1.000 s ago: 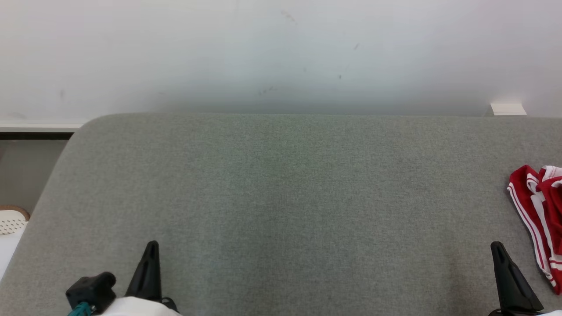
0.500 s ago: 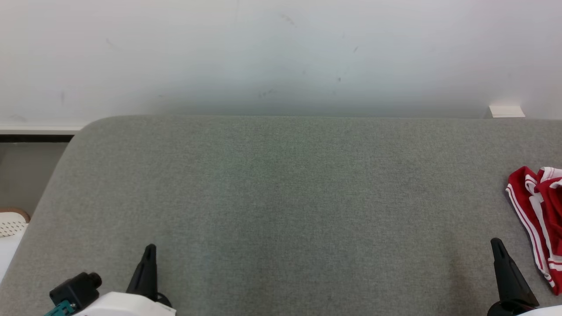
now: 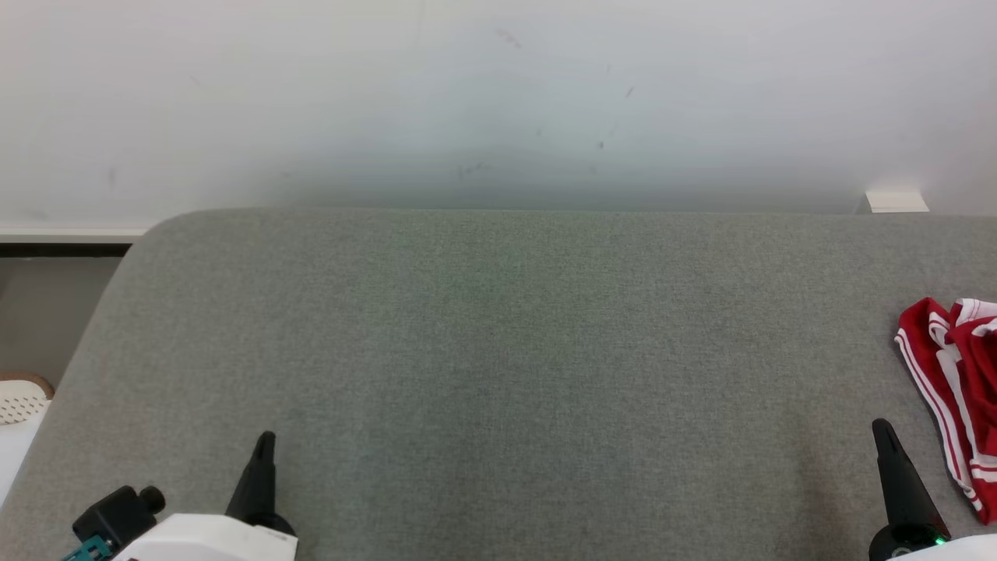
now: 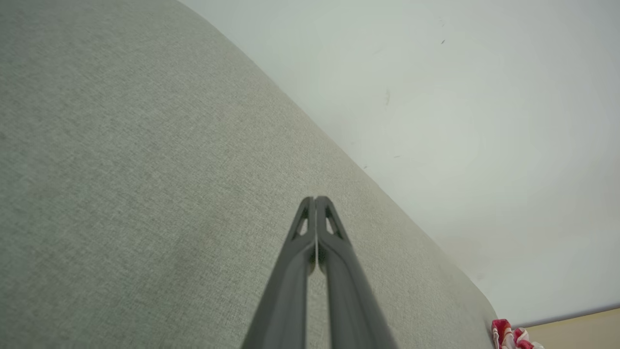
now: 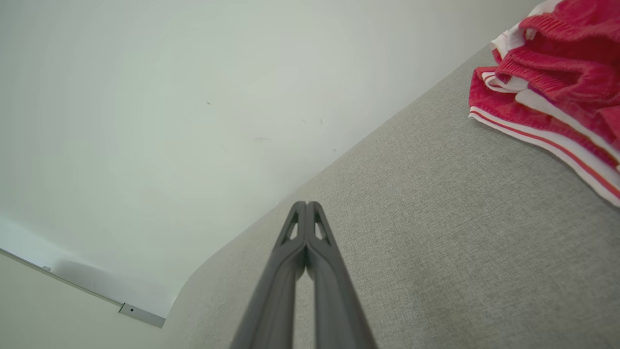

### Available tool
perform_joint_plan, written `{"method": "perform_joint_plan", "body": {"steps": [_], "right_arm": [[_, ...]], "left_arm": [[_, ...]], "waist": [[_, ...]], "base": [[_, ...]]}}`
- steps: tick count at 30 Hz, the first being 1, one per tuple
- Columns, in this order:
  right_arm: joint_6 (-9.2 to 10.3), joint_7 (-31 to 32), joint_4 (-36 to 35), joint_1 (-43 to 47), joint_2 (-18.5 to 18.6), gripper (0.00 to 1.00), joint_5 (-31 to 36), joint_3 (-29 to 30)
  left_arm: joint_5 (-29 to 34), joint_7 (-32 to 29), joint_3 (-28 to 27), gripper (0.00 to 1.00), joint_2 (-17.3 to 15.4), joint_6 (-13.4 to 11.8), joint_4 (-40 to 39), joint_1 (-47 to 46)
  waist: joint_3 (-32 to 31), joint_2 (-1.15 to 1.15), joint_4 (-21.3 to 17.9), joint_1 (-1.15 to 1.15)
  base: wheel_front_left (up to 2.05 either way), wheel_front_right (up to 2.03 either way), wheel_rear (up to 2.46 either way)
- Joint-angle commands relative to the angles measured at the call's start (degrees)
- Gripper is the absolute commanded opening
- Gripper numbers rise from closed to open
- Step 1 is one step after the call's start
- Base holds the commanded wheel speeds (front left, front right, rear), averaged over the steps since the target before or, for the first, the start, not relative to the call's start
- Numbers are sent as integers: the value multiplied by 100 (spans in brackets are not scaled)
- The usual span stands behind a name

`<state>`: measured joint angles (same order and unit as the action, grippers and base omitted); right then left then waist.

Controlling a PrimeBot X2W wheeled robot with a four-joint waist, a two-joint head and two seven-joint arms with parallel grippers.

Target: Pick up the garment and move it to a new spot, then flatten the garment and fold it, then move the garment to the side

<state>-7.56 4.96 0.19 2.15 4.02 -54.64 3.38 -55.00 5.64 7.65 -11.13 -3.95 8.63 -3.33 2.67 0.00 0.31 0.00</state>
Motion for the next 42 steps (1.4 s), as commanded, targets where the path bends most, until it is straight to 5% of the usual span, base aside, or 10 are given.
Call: {"method": "perform_joint_plan", "body": {"steps": [1, 42], "right_arm": [[5, -50, 13, -156, 73, 0, -219, 2], [9, -42, 846, -583, 77, 0, -2497, 53]], "left_arm": [[-199, -34, -89, 0, 3, 73, -22, -116], [-2474, -644, -766, 0, 401, 741, 311, -224]], "waist": [[-5, 0, 0, 0], [-132, 0, -16, 0]], "base": [[0, 0, 0], [0, 0, 0]]}}
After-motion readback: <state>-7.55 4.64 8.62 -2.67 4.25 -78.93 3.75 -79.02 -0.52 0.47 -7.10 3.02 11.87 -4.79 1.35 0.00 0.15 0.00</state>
